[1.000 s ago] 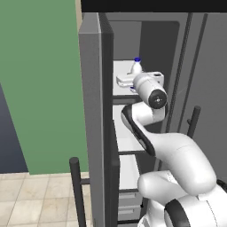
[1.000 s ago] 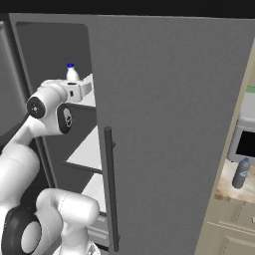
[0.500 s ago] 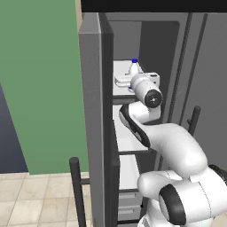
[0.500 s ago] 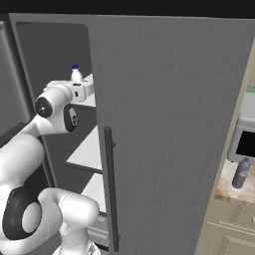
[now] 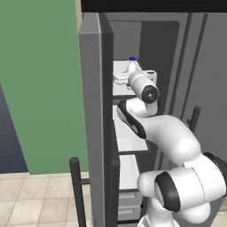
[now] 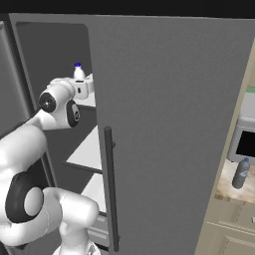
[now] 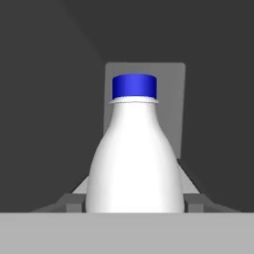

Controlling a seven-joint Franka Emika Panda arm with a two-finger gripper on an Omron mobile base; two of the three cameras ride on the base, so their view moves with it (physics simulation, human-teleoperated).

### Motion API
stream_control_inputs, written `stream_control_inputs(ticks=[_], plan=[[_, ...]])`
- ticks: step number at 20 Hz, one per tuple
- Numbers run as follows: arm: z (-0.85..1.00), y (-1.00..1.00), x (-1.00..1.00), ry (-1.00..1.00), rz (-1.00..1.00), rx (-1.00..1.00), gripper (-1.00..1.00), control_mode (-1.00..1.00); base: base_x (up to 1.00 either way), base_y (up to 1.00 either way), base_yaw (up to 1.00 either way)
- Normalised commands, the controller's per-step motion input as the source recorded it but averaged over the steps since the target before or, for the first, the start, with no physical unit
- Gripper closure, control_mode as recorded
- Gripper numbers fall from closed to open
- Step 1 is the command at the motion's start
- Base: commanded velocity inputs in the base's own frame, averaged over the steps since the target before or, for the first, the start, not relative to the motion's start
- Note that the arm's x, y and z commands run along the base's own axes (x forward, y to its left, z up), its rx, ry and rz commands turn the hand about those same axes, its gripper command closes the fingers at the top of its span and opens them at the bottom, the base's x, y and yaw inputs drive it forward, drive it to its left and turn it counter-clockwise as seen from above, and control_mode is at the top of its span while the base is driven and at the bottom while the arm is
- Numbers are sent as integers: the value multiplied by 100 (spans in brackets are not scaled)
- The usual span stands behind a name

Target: Take the bottled waters from the counter and place them in the freezer to freeze. Close the freezer door after placing the bottles.

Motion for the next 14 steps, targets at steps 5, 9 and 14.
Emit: stream_control_inputs(ticks=[5,9,14], plan=[[-25,-3,32,0,0,0,100,-100,0,0,0],[-26,-14,31,0,0,0,100,-100,0,0,0],[-25,-14,36,0,0,0,100,-100,0,0,0]])
